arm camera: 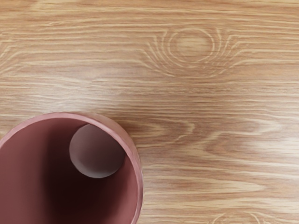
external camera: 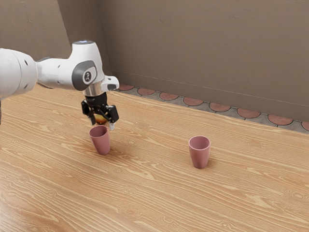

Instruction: Place the left cup onto the right cup

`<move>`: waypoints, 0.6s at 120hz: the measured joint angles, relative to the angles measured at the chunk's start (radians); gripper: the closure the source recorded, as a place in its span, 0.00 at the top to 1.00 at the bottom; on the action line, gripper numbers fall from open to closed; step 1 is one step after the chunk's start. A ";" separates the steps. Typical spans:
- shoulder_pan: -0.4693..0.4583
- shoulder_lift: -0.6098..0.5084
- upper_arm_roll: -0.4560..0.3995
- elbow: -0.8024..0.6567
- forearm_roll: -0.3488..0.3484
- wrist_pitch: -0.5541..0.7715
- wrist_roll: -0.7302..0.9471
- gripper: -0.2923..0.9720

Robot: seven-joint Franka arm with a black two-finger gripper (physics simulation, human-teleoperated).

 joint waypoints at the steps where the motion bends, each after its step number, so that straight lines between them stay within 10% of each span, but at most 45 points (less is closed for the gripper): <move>1: 0.000 0.003 0.000 0.000 0.000 0.003 0.000 0.77; 46: 0.025 0.103 0.001 0.001 -0.002 0.103 -0.009 0.76; 72: 0.022 0.114 -0.003 -0.002 0.001 0.133 -0.012 0.43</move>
